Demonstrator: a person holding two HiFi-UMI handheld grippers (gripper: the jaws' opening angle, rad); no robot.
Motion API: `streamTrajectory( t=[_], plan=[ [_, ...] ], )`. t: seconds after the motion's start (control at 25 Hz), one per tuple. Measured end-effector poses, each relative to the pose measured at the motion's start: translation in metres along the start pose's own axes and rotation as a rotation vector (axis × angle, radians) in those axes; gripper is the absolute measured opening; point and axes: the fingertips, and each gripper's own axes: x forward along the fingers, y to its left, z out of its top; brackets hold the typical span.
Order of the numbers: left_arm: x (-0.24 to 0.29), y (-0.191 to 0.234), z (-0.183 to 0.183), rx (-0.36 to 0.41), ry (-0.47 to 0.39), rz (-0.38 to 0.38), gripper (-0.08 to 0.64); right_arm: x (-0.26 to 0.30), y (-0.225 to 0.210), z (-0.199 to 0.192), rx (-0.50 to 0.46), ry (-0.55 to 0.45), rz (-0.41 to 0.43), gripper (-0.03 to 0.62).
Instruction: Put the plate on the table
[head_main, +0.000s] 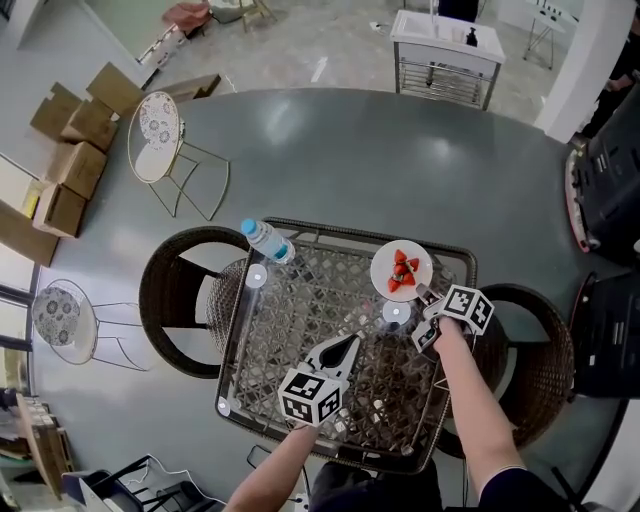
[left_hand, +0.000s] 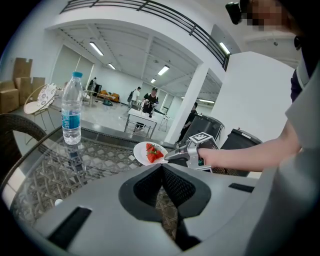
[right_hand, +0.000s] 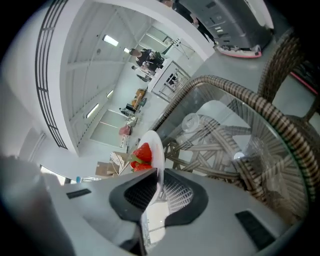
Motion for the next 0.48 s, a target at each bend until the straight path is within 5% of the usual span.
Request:
streamTrajectory(
  t=[0.48],
  plan=[
    [-0.0067,0.0004,-0.0012,0.000,0.004,-0.007,0.008,-0.0006,-0.0006,0.0050,-0.255,-0.020,-0.200,0.051]
  ],
)
